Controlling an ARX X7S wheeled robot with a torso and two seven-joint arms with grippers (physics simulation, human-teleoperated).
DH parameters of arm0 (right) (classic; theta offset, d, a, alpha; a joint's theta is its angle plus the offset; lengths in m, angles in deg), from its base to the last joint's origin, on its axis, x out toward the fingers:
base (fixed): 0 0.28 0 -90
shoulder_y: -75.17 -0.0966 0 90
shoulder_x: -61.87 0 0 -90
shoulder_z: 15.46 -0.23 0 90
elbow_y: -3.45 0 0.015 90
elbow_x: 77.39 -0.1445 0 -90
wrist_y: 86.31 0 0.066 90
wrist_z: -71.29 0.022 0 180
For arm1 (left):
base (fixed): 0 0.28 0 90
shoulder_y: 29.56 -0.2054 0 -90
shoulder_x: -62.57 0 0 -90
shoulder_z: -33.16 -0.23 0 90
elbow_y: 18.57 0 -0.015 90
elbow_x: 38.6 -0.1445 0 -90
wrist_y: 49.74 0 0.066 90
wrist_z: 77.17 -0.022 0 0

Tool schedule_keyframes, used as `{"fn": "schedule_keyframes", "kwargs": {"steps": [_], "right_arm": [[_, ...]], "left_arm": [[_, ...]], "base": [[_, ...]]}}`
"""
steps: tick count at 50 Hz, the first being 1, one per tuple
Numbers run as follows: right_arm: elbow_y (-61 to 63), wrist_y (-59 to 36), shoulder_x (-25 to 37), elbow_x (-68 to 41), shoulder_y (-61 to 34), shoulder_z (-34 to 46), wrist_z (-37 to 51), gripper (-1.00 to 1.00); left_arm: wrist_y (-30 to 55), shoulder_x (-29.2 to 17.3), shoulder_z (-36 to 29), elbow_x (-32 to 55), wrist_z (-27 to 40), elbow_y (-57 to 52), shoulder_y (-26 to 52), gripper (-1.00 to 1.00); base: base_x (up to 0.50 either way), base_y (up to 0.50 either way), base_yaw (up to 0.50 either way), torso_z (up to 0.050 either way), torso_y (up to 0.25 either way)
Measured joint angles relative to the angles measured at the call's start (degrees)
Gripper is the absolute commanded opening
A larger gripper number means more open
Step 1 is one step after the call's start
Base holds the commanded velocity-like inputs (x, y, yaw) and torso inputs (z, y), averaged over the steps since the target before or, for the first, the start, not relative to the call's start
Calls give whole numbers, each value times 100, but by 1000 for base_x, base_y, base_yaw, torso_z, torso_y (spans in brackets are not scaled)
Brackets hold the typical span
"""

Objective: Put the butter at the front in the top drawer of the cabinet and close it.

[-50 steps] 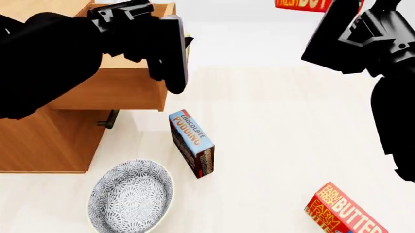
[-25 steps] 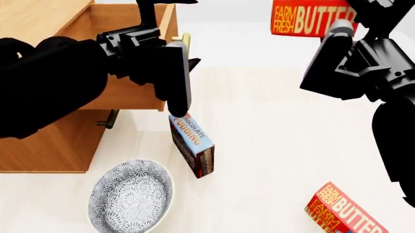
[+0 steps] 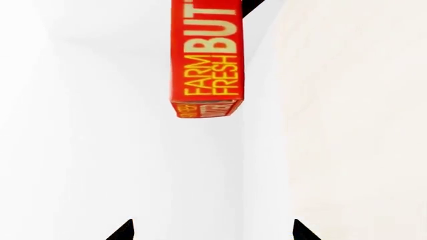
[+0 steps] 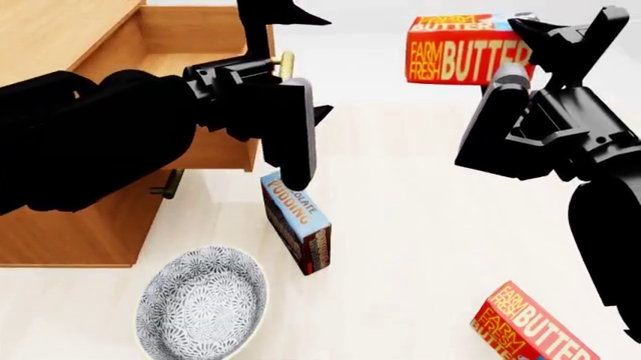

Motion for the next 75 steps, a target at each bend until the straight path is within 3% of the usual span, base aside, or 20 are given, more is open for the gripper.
{"fn": "schedule_keyframes", "kwargs": {"steps": [47,75], "right_arm": [[182,108,-153,-180,169,123,-231,-100],[74,227,-320,-260,103,135,-303,-100]], "left_arm": [[-808,709,230,33,-145,1061,-417,100],[-999,844,270,55,-244,1273,-594,100]], "base": [[0,0,0,0,2],[0,0,0,0,1]]}}
